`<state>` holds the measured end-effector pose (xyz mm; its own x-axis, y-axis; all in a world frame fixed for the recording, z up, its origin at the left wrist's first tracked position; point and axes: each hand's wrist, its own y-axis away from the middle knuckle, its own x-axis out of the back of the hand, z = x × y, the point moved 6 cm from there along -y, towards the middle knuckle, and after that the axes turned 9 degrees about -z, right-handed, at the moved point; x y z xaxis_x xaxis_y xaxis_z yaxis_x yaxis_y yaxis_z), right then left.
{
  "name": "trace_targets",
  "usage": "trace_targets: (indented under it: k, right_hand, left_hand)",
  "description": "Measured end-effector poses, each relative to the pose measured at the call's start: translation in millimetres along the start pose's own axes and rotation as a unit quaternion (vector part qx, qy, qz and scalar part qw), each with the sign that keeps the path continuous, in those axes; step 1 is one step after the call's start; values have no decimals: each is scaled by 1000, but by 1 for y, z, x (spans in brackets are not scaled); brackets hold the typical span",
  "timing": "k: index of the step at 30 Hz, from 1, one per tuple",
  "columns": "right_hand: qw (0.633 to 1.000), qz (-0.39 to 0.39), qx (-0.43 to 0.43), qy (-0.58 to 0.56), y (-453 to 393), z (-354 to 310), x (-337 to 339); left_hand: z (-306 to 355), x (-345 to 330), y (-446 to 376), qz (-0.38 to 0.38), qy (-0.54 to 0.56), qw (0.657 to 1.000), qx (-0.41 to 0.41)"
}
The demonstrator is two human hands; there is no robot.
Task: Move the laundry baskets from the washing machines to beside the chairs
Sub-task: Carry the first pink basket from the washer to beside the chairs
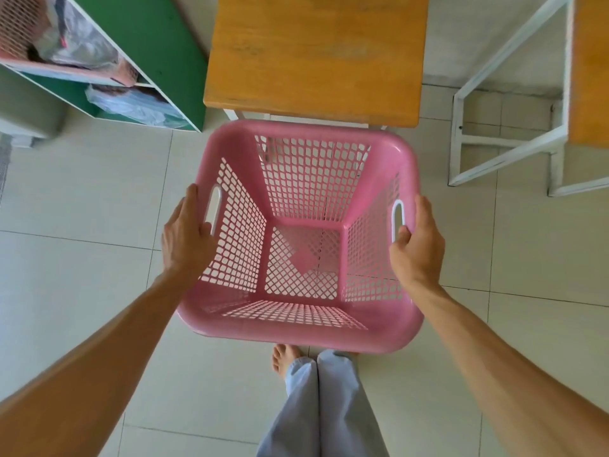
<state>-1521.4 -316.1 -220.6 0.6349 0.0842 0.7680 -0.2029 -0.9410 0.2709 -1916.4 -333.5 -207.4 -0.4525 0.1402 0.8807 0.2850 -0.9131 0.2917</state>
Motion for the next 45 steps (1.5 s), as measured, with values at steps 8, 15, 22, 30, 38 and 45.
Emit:
trace_targets:
  k: [8,15,22,30,38,45]
  right_hand:
    - [999,4,-2,-40,16,15,-5]
    - [996,18,-3,-92,40,27,-17]
    - [996,22,-2,-90,33,11,-23]
    - [1000,4,20,4,33,9,-38]
    - [1000,-1,14,27,34,13,-42]
    - [1000,14,19,3,21,8,-38]
  left_hand:
    - [-13,-9,23,17,30,999,39]
    - [-24,-26,44,24,67,994,79]
    - [-31,-20,23,57,105,988,99]
    - [-30,-30,16,33,21,996,83]
    - [-29,-40,19,18,-21,995,101]
    - [-33,-35,10,-4,-6,998,55]
